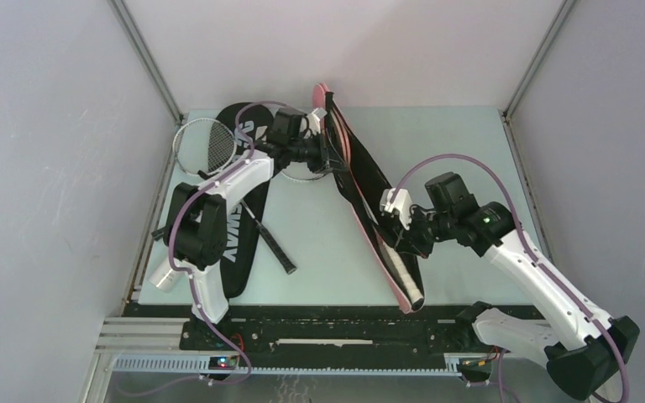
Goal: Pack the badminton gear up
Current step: Adjust the racket bag at the center of the board.
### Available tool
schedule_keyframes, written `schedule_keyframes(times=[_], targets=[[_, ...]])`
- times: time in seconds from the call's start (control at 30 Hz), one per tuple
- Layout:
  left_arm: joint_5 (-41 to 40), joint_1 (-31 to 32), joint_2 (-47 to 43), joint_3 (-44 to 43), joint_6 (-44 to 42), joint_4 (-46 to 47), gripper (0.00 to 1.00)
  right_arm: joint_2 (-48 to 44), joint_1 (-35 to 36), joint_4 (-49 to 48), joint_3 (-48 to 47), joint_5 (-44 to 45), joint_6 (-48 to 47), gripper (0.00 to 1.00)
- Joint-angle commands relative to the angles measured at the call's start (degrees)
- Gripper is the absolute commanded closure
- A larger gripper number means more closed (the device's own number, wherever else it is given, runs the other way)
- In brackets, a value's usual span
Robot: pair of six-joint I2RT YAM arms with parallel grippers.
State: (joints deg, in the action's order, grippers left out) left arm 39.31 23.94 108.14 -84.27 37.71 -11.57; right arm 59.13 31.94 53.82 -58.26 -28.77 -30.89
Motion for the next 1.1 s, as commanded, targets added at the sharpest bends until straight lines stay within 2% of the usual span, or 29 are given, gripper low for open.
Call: schedule_keyframes(times=[0.0,0.27,0.53,0.6,0.8,1.07], targets=[[-0.9,-1.4,-0.2,-6.8,-7.8,-0.7,1.00,-2.6,-0.4,7.7,-2.7,-2.4,-2.1,1.00],[1.4,-1.4,0.6,-9.4,-12.0,-1.5,1.00,-3.9,-2.1,14.3,-5.1,-4.2,-4.5,1.00],[7.7,-1.7,-0.3,-3.5,-13.4,6.0,1.00,-2.6,-4.0,12.1,-4.5,-8.1,-4.3,1.00],[9.0,-2.5,-1.0,-1.2,-12.1,8.7,1.00,-1.2,-4.1,11.1,-2.9,-6.7,-3.9,1.00],[15.0,-4.9,-1.8,3.0,-11.7,13.9,1.00,1.3,-4.0,3.2,3.8,4.9,0.7,1.00],[16.9,-5.7,-3.1,6.6,-13.6,15.2,1.00,2.7,-0.8,3.0,4.7,5.8,0.7,0.98]])
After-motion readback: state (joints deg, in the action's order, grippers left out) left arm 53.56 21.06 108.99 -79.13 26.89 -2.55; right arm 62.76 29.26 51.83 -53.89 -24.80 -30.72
